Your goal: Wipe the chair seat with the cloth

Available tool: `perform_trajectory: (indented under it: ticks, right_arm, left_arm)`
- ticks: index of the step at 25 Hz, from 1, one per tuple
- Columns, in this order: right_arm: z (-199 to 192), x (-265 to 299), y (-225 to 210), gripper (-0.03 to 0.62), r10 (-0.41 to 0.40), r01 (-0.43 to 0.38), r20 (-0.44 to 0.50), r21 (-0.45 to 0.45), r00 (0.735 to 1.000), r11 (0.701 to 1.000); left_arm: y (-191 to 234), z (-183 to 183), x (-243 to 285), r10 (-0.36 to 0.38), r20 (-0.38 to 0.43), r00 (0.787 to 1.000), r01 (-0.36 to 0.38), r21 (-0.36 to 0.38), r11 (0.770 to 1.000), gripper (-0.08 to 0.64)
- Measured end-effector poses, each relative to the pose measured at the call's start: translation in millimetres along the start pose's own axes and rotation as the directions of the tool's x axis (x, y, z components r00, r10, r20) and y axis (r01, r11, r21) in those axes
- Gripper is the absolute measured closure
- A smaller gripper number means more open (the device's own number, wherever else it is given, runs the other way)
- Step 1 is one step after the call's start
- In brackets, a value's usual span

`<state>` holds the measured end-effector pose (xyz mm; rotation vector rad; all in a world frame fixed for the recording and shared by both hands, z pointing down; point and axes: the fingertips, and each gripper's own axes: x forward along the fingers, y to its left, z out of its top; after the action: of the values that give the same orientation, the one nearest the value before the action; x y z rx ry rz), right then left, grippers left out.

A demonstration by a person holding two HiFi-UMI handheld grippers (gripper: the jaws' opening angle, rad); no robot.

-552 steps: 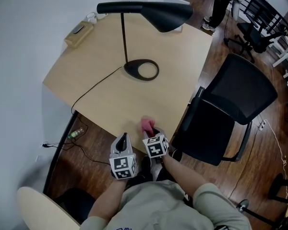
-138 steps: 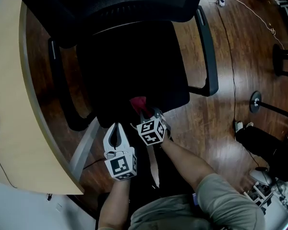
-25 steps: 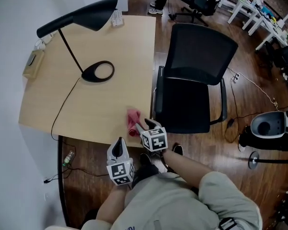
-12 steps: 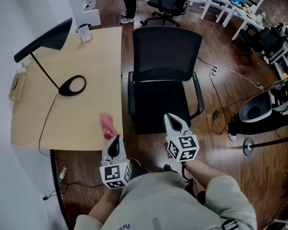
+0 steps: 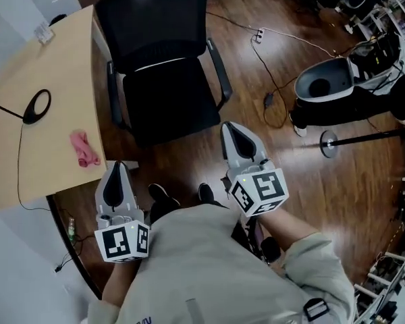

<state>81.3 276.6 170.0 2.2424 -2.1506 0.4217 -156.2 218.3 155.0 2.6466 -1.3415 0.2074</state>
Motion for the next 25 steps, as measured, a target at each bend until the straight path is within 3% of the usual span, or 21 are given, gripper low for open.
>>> perform_trajectory:
  ticks: [5, 10, 19, 25]
  right_arm:
    - [-4, -36, -41, 0.592, 0.002, -0.002, -0.001, 0.008, 1.0, 1.0]
    - [1, -46, -55, 0.592, 0.052, -0.052, -0.002, -0.009, 0.999, 0.999]
    - [27, -53, -42, 0.592, 0.041, -0.039, 0.054, -0.031, 0.998, 0.999]
    - [32, -53, 6, 0.592, 0.059, -0.055, 0.082, -0.045, 0.995, 0.997]
  left_arm:
    - [-68, -23, -2, -0.009, -0.025, 1.0, 0.01, 0.035, 0.999, 0.555]
    - [-95, -24, -3, 0.022, -0.009, 1.0, -0.021, 0.058, 0.998, 0.555]
    - [-85, -17, -10, 0.005, 0.021, 1.0, -0.006, 0.085, 0.996, 0.555]
    - [-54, -9, -22, -0.011, 0.035, 0.999, 0.008, 0.102, 0.995, 0.555]
